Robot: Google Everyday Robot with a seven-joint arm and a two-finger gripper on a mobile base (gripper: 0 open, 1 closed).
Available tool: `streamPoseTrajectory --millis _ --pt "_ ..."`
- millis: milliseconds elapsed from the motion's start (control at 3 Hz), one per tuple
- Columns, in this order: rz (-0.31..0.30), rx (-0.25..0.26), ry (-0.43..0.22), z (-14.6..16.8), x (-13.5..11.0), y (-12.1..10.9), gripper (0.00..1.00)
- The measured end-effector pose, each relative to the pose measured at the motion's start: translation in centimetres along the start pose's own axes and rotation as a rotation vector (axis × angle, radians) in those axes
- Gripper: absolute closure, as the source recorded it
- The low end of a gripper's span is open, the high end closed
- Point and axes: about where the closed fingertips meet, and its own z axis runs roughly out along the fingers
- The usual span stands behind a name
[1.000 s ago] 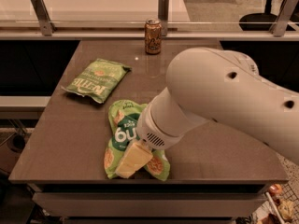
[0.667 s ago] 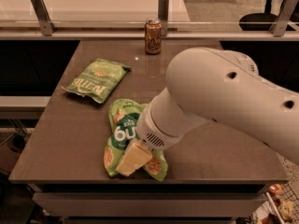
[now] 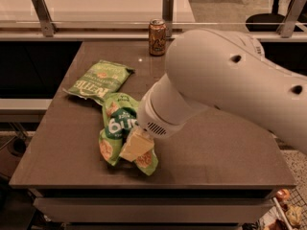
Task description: Move green rice chip bag near orange can
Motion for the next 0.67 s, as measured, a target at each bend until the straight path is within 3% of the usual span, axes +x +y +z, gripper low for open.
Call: streamPoseTrajectory --millis 667 --pt "-0.04 0.085 -0.029 -1.8 -1.4 -3.0 1.0"
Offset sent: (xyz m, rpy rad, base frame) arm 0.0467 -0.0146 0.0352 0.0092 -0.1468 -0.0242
